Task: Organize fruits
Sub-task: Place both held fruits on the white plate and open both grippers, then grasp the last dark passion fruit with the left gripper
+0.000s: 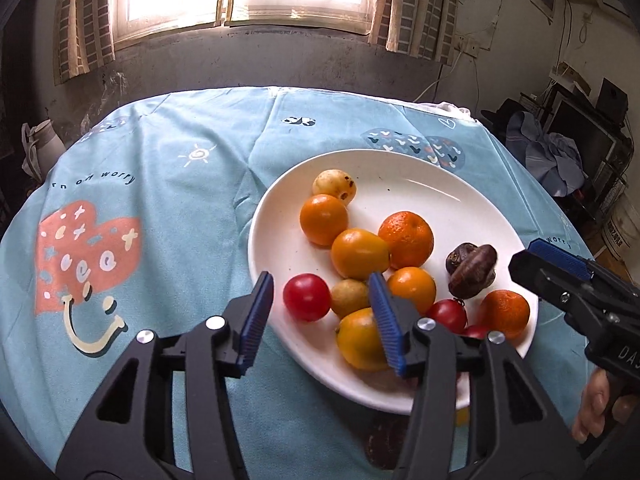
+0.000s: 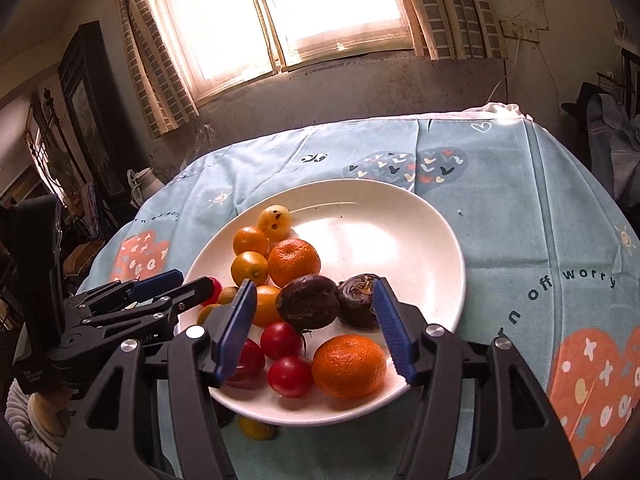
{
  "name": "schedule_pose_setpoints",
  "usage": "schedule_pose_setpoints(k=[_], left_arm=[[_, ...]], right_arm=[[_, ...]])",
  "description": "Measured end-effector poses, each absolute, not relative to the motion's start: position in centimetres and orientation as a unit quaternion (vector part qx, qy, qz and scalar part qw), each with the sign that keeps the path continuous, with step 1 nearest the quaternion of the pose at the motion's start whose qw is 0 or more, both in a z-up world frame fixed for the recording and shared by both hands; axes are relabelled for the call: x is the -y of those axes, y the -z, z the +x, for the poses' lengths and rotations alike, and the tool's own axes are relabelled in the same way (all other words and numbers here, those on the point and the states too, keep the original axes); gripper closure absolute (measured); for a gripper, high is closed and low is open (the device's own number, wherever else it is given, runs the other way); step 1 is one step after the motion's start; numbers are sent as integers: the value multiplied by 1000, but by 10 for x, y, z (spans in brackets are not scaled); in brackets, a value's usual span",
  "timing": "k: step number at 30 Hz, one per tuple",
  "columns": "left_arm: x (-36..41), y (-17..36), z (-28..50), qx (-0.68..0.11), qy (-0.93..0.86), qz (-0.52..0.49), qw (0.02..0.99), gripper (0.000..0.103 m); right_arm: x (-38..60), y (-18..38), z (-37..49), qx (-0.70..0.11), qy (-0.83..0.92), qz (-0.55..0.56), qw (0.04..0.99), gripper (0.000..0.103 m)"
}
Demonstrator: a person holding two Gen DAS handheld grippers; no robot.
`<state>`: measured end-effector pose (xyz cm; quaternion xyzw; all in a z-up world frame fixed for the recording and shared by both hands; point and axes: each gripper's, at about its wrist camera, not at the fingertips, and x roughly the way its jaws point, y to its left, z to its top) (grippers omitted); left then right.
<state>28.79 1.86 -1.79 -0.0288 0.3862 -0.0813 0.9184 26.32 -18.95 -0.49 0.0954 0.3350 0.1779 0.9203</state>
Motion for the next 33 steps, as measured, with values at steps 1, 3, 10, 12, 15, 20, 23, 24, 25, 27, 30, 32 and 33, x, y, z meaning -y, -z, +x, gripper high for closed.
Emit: schedule_pose_setpoints(k=[1, 3, 10, 12, 15, 20, 23, 24, 25, 27, 30, 32, 33], left_arm=[[-21, 16, 284, -386, 84, -33, 918, 52], [-25, 13, 272, -382, 86, -38, 919, 51], [-15, 22, 210, -380, 92, 11, 920, 48], [-9, 27, 199, -381, 91, 27, 920, 48], [-1, 34, 188, -382, 95, 46, 918, 48], [10, 39, 186, -378, 97, 68, 918, 48], [16, 45, 190, -383, 101, 78, 915, 48], [18, 47, 191, -384, 103, 82, 914, 48], [21, 47, 192, -384, 105, 85, 913, 48], [25, 48, 194, -383, 105, 93, 913, 48], [29, 51, 201, -390, 114, 94, 909, 53], [31, 54, 204, -398, 122, 94, 904, 58], [32, 55, 205, -402, 122, 96, 902, 58]], right_arm=[[192, 0, 258, -329, -181, 102, 921, 42], [195, -10, 245, -324, -191, 101, 921, 42], [211, -13, 189, -310, -187, 112, 925, 41], [218, -5, 179, -314, -186, 122, 923, 41], [223, 7, 171, -328, -180, 123, 919, 41], [223, 8, 170, -326, -184, 124, 919, 41], [222, 9, 170, -329, -184, 118, 919, 41], [221, 9, 171, -331, -183, 117, 918, 41], [221, 10, 171, -333, -181, 116, 918, 41], [221, 11, 172, -336, -179, 115, 918, 41], [222, 12, 172, -336, -179, 115, 917, 41], [222, 12, 172, -337, -178, 115, 917, 41], [222, 12, 173, -337, -179, 116, 917, 41]])
